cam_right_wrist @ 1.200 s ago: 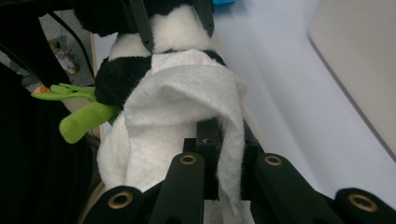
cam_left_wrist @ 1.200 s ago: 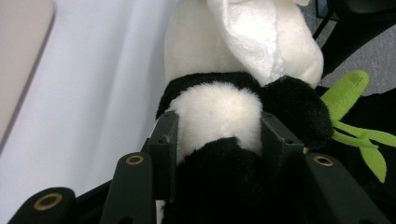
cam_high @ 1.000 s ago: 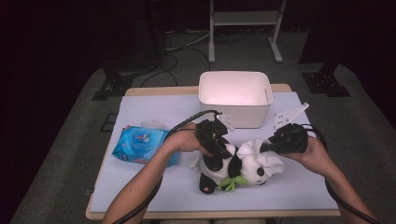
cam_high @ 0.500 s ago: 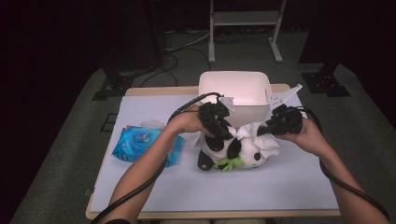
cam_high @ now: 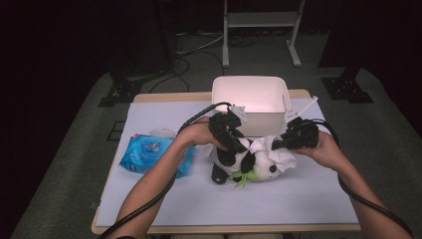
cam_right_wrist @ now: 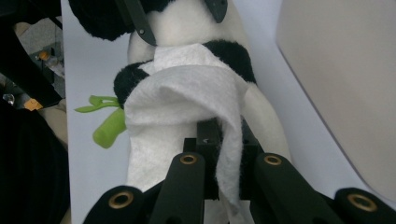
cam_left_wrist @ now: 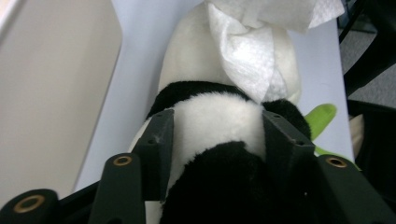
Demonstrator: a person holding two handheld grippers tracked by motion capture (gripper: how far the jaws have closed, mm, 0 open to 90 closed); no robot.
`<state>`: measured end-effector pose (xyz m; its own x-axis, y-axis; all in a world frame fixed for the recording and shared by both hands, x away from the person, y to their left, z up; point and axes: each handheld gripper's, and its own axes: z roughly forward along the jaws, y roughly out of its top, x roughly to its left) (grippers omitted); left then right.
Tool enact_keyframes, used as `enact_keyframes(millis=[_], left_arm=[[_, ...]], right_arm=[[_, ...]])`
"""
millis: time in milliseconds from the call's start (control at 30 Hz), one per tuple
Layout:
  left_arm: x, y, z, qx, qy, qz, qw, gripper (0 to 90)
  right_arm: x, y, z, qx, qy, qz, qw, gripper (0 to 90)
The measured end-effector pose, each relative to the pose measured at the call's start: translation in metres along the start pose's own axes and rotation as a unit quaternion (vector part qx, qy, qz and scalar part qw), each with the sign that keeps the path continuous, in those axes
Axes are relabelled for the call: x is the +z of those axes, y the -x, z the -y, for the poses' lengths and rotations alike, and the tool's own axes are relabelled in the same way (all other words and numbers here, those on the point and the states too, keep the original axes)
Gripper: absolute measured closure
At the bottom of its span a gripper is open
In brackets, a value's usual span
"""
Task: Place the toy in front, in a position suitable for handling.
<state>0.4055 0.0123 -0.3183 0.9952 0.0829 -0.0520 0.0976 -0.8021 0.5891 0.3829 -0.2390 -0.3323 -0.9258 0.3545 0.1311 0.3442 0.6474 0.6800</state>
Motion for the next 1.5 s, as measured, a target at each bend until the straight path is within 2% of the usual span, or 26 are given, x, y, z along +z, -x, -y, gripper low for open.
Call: enact_keyframes(millis=[100,200,333,467,600,733,933,1133,1267,1400,1500], left_arm=[[-0.004,0.007,0.002,-0.011,0.011,-0.001,0.9999,38.7],[-0.011,0.011,0.003,-0.017,0.019,-0.013,0.9996,35.4],[-0.019,0.015,0.009,-0.022,0.025,-0.021,0.9992,33.9],[-0.021,0.018,0.017,-0.037,0.027,-0.011,0.9989,31.7],[-0.014,0.025,0.023,-0.041,0.035,0.007,0.9985,32.7],[-0.011,0.032,0.027,-0.034,0.044,0.003,0.9984,34.2],[-0.01,0.044,0.032,-0.027,0.057,0.005,0.998,35.5],[-0.009,0.052,0.033,-0.016,0.056,0.006,0.9983,35.7],[-0.009,0.055,0.034,-0.013,0.057,0.005,0.9983,35.5],[-0.011,0.058,0.032,-0.013,0.06,0.009,0.998,33.2],[-0.012,0.061,0.03,-0.014,0.056,0.006,0.9983,27.7]], right_arm=[[0.002,-0.009,0.0,-0.011,-0.007,-0.001,0.9999,84.9],[0.003,-0.018,0.001,-0.021,-0.011,0.005,0.9997,84.9],[0.001,-0.027,0.005,-0.021,-0.013,0.004,0.9997,84.9],[-0.001,-0.034,0.011,-0.025,-0.013,0.003,0.9996,84.9],[-0.002,-0.041,0.014,-0.025,-0.017,-0.003,0.9995,84.9],[-0.006,-0.047,0.013,-0.033,-0.023,0.001,0.9992,84.9],[-0.01,-0.048,0.0,-0.042,-0.014,0.008,0.999,84.8],[0.001,-0.036,-0.01,-0.034,-0.018,0.003,0.9992,84.8],[0.014,-0.036,-0.008,-0.031,-0.035,-0.009,0.9988,84.8],[0.017,-0.039,-0.002,-0.03,-0.033,-0.011,0.9989,84.8],[0.018,-0.041,0.002,-0.028,-0.037,-0.017,0.9988,84.9]])
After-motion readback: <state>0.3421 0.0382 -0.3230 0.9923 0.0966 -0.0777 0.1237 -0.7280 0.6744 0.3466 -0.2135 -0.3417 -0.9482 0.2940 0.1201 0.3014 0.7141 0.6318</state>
